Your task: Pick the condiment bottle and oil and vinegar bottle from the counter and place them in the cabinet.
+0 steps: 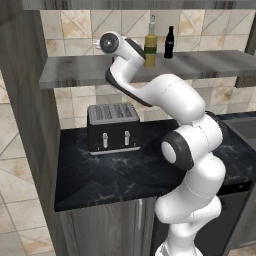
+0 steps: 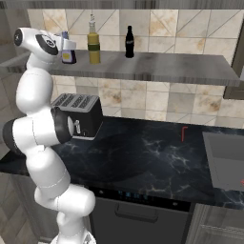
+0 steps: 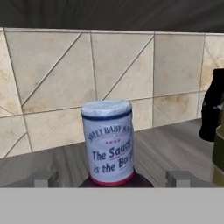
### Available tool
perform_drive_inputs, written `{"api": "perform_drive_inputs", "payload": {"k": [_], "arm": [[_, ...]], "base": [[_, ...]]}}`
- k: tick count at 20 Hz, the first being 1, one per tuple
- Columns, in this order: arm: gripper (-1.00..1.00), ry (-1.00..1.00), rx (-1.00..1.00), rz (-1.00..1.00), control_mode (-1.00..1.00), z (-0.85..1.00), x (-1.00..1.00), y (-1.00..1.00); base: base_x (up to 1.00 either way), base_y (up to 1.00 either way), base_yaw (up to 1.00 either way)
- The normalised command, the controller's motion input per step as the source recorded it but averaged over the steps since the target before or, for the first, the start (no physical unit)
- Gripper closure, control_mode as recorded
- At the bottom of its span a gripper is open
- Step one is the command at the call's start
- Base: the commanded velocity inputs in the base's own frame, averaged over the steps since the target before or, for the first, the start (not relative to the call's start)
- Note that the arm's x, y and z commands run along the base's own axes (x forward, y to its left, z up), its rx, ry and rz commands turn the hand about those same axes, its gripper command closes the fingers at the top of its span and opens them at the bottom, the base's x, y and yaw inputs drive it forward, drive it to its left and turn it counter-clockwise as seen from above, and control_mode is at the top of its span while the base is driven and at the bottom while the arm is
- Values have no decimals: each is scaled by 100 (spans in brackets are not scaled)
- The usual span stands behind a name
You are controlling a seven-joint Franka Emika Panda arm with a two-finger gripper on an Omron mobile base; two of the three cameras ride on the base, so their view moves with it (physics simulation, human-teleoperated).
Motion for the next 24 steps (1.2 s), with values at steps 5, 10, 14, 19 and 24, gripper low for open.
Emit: {"api": "perform_drive_inputs", "payload": {"k": [5, 10, 14, 19, 24], "arm": [[-100, -1, 0, -6, -100, 4, -26, 0], [-100, 0, 0, -8, -100, 32, -53, -1], [-100, 2, -2, -8, -100, 18, -76, -2], [-100, -1, -8, -2, -100, -83, -100, -14], [-100, -3, -5, 0, -100, -100, -100, -25]], "base": [[0, 0, 0], [0, 0, 0], [0, 0, 0], [0, 0, 0], [0, 0, 0]]}}
